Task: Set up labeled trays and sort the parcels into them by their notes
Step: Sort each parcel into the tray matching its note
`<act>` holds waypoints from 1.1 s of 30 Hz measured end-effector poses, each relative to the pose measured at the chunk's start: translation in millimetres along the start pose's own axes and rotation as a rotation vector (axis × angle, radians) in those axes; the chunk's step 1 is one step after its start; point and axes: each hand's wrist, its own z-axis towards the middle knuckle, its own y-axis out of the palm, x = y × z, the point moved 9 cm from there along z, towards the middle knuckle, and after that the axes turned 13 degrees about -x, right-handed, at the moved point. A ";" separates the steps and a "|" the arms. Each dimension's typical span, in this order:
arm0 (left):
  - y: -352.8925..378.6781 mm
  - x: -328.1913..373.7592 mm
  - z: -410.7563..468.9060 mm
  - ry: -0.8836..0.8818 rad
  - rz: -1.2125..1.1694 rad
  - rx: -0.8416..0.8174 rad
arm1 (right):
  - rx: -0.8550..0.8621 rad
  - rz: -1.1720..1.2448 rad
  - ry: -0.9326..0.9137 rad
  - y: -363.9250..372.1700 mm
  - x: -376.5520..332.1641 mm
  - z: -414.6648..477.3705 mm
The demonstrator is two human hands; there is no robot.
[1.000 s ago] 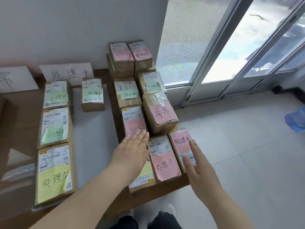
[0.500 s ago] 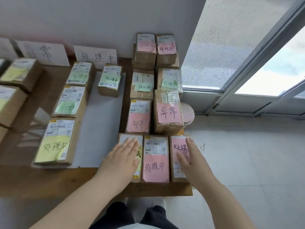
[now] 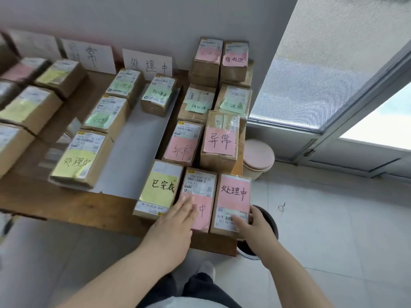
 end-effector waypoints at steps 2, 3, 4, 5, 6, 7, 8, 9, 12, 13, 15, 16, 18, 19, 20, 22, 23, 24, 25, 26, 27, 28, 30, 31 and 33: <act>-10.0 13.4 -3.1 0.057 0.026 0.114 | -0.001 0.049 0.002 -6.8 4.3 -1.2; -19.4 20.8 -6.9 0.106 0.033 0.219 | 0.005 0.068 0.003 -11.1 6.4 -2.1; -24.9 24.5 -9.7 0.136 0.002 0.281 | 0.013 0.083 0.002 -15.6 8.5 -3.4; -20.6 23.2 -8.3 0.155 -0.118 0.259 | 0.021 0.097 0.003 -19.9 10.7 -4.6; -12.3 20.3 -5.1 0.151 -0.262 0.194 | 0.026 0.110 0.004 -23.6 12.4 -5.9; -3.3 17.6 -2.1 0.136 -0.391 0.125 | 0.026 0.122 0.004 -26.4 14.3 -6.7; 0.9 14.2 -0.4 0.119 -0.487 0.122 | 0.022 0.131 0.002 -28.2 15.6 -7.2; 0.8 11.0 -0.7 0.085 -0.557 0.152 | 0.016 0.136 -0.001 -29.0 16.7 -7.0; 6.9 2.6 0.8 -0.044 -0.740 0.144 | 0.004 0.123 -0.018 -28.7 17.1 -5.4; 10.6 0.3 2.9 -0.078 -0.803 0.113 | 0.000 0.123 -0.030 -28.4 16.4 -4.5; 15.6 -1.1 6.3 -0.103 -0.916 0.057 | -0.009 0.129 -0.048 -28.1 14.2 -3.9; 16.6 -0.9 7.1 -0.099 -0.967 0.040 | -0.019 0.137 -0.052 -27.7 13.5 -4.0; 16.8 -3.2 8.5 -0.094 -1.060 0.056 | -0.045 0.156 -0.051 -27.0 14.3 -3.7; 16.9 -4.5 7.9 -0.102 -1.110 0.066 | -0.053 0.160 -0.050 -27.4 14.9 -4.2; 18.5 -6.1 7.9 -0.117 -1.168 0.069 | -0.053 0.160 -0.052 -29.0 15.6 -5.0; 24.4 -10.0 8.7 -0.159 -1.255 0.078 | -0.039 0.164 -0.076 -35.1 14.9 -8.4; 25.4 -10.8 7.9 -0.164 -1.289 0.092 | -0.030 0.175 -0.095 -39.0 13.8 -11.1; 24.7 -9.6 5.5 -0.160 -1.321 0.095 | -0.023 0.191 -0.115 -42.7 12.3 -14.3; 22.9 -7.7 3.0 -0.144 -1.346 0.101 | -0.020 0.210 -0.132 -45.6 11.0 -18.2; 22.1 -6.0 0.4 -0.133 -1.374 0.097 | -0.021 0.229 -0.148 -47.9 9.5 -22.3; 21.5 -4.9 -1.4 -0.116 -1.403 0.094 | -0.023 0.245 -0.164 -49.3 7.8 -26.2; 19.3 -3.9 -4.1 -0.094 -1.433 0.093 | -0.024 0.256 -0.182 -50.2 5.6 -30.1; 11.8 -3.9 -8.8 -0.032 -1.478 0.098 | -0.014 0.274 -0.229 -50.9 -2.3 -37.4; 6.7 -5.5 -11.1 -0.004 -1.484 0.108 | -0.002 0.281 -0.255 -50.9 -7.5 -41.0; -6.3 -10.1 -17.3 0.048 -1.479 0.125 | 0.025 0.281 -0.306 -49.3 -21.2 -48.4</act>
